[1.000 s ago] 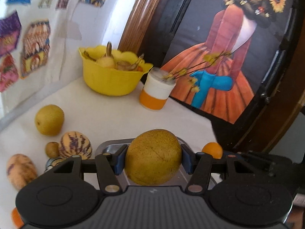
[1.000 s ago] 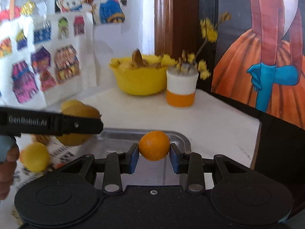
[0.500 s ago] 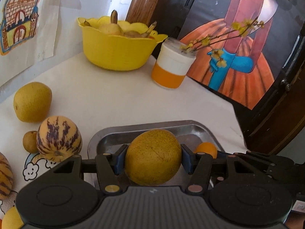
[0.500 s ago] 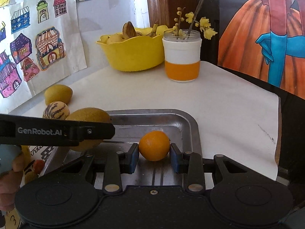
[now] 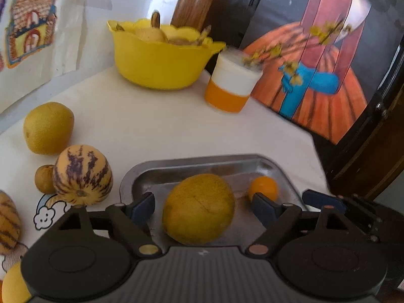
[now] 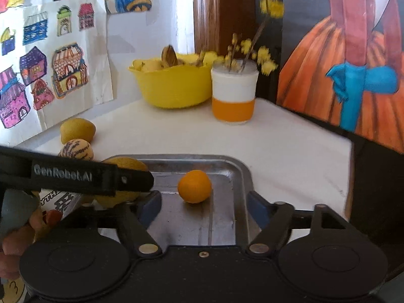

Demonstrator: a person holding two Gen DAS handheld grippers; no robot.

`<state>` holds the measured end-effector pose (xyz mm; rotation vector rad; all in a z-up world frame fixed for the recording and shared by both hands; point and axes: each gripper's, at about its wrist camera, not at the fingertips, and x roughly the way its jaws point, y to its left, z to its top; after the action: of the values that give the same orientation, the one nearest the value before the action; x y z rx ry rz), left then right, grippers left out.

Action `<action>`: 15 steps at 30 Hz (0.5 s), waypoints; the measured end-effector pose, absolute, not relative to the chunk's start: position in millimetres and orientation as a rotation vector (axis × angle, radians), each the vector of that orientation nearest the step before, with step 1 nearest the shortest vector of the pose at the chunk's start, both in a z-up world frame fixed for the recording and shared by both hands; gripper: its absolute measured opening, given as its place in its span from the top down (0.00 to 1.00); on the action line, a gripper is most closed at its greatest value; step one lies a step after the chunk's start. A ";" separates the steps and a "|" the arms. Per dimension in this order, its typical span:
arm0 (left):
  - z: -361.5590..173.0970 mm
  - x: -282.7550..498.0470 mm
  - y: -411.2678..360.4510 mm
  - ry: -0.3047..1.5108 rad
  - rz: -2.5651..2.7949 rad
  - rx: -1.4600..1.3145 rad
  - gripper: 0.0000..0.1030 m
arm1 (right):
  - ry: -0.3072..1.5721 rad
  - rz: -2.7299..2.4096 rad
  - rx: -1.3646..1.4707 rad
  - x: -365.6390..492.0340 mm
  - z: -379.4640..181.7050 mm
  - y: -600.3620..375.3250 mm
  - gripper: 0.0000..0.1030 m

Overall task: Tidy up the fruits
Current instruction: 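Carry both fruits onto the steel tray and open both tools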

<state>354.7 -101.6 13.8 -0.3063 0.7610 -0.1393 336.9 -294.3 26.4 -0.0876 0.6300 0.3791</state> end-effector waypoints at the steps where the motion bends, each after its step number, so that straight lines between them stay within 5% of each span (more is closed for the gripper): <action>1: 16.5 351.7 -100.6 0.747 -0.152 -0.312 0.15 | 0.612 0.372 -0.099 331.3 29.0 -294.5 0.18; 7: 36.6 322.3 -94.2 0.676 -0.150 -0.334 0.03 | 0.524 0.340 -0.107 291.6 47.5 -300.1 0.02; 15: 63.0 256.2 -82.6 0.536 -0.081 -0.214 0.01 | 0.440 0.294 -0.141 224.5 65.8 -290.8 0.01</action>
<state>256.2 -82.6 63.0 -0.2139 0.5360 -0.0814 224.6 -290.8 65.8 -0.1412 0.4398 0.2937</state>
